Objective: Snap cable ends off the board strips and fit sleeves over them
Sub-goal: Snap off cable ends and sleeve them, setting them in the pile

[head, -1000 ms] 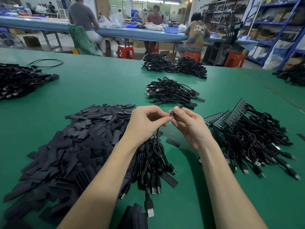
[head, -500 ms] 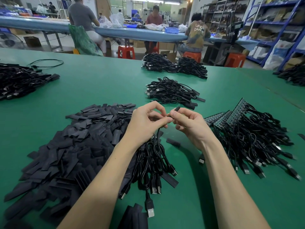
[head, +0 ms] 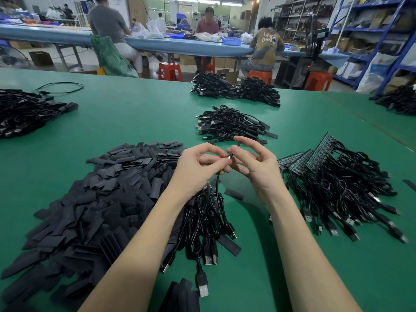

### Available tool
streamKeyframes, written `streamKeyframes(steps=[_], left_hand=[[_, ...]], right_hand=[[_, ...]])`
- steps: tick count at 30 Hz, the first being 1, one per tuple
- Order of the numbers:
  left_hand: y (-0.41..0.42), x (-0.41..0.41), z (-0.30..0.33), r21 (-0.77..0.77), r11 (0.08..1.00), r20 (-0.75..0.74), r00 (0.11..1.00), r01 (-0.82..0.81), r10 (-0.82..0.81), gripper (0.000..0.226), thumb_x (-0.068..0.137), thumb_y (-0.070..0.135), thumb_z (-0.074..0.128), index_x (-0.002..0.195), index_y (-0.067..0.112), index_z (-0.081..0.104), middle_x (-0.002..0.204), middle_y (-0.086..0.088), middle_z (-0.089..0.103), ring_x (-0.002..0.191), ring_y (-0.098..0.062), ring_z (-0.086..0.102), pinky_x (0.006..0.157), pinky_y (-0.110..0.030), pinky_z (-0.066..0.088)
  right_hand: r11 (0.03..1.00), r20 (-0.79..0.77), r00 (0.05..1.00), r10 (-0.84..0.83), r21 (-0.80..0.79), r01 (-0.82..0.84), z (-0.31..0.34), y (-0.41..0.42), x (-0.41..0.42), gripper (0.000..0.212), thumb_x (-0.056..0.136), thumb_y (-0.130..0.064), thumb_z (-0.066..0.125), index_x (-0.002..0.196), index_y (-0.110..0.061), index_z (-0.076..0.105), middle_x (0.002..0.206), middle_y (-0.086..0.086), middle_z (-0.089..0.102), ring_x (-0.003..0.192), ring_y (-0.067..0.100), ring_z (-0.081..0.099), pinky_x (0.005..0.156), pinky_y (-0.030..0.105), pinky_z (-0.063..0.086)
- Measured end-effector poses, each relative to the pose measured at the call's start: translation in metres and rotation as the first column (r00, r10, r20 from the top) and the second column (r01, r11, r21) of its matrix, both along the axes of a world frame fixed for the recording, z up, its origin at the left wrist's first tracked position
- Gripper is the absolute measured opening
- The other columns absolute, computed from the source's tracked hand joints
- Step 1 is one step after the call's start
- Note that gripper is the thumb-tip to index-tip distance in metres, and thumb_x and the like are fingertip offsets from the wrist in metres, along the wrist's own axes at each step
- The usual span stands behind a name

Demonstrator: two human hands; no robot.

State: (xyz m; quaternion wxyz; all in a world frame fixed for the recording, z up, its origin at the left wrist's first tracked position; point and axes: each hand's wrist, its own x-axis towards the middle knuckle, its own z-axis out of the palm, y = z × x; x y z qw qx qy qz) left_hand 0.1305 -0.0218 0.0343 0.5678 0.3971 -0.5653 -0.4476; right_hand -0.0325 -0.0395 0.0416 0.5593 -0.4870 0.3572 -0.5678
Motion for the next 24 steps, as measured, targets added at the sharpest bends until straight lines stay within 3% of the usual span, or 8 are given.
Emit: streamKeyframes(steps=[13, 21, 24], left_hand=[[-0.001, -0.0013, -0.0026, 0.045, 0.998, 0.023, 0.998, -0.051, 0.05, 0.009, 0.085, 0.008, 0.078, 0.086, 0.011, 0.07, 0.076, -0.013, 0.077, 0.075, -0.027, 0.075, 0.076, -0.033, 0.061], [-0.0016, 0.0013, -0.0027, 0.064, 0.997, 0.045, 0.998, -0.051, 0.048, 0.008, 0.087, 0.009, 0.077, 0.088, 0.01, 0.069, 0.079, -0.013, 0.077, 0.085, -0.041, 0.073, 0.082, -0.041, 0.061], [-0.004, -0.0036, -0.0025, 0.089, 0.994, 0.137, 0.989, -0.065, 0.052, 0.009, 0.088, 0.015, 0.076, 0.091, 0.015, 0.068, 0.081, -0.006, 0.078, 0.084, -0.027, 0.075, 0.084, -0.036, 0.059]], right_hand=[[0.999, 0.09, 0.996, 0.008, 0.052, -0.013, -0.0016, 0.001, 0.0046, 0.027, 0.085, -0.006, 0.077, 0.11, -0.015, 0.076, 0.099, 0.019, 0.076, 0.08, 0.025, 0.074, 0.077, 0.03, 0.059], [0.998, 0.062, 0.998, -0.022, 0.055, 0.018, -0.0046, -0.0008, 0.0078, 0.025, 0.085, -0.006, 0.077, 0.108, -0.015, 0.076, 0.098, 0.021, 0.076, 0.08, 0.026, 0.07, 0.079, 0.034, 0.061], [0.992, 0.087, 0.993, -0.084, 0.102, 0.075, -0.0035, -0.0017, 0.0085, 0.025, 0.085, -0.004, 0.077, 0.109, -0.013, 0.076, 0.092, 0.018, 0.073, 0.075, 0.025, 0.068, 0.074, 0.03, 0.061]])
